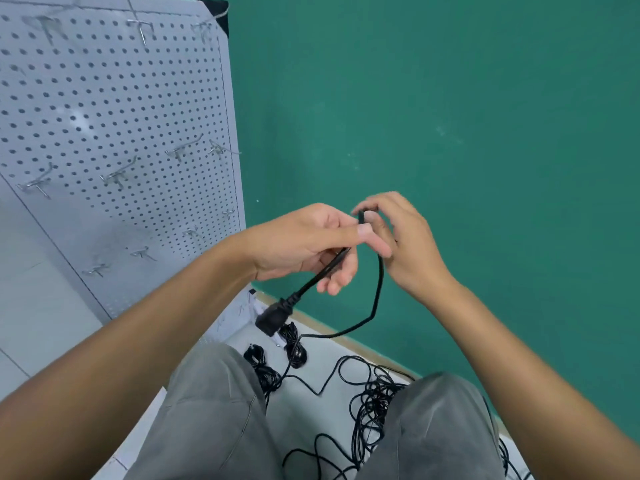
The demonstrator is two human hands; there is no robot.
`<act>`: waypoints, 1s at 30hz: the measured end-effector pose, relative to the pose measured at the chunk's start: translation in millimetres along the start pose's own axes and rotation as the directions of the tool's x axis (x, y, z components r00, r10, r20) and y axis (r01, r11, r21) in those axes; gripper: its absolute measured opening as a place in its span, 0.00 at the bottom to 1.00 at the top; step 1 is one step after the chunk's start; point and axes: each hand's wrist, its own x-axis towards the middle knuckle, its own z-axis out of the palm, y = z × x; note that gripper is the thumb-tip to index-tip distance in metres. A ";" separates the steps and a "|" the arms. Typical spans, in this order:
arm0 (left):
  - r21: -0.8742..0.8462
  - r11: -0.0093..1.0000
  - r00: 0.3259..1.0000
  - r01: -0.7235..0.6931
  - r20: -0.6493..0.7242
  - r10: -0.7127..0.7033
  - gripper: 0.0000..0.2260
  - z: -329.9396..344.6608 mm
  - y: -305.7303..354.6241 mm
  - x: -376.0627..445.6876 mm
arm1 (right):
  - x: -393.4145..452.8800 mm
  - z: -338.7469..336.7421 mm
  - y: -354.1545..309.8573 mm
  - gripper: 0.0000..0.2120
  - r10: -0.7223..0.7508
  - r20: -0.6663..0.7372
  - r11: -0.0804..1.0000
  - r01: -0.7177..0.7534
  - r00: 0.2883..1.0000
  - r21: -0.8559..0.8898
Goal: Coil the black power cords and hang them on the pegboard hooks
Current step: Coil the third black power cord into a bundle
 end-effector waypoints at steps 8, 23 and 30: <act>0.324 0.946 0.947 0.013 -0.309 0.092 0.09 -9.8 -21.5 -21.4 | -18.4 -1.9 -1.5 0.12 0.389 -0.146 0.912 -0.359 0.909 0.197; -0.491 0.639 0.735 -0.593 -0.654 0.180 0.16 71.9 -30.2 -72.9 | -81.5 10.4 -111.2 0.04 0.520 0.098 0.574 -0.432 0.849 0.696; -0.564 0.524 0.714 -0.639 -0.688 0.130 0.19 83.3 -29.5 -110.7 | -110.7 -2.8 -143.5 0.09 0.292 -0.094 0.928 -0.259 0.952 0.269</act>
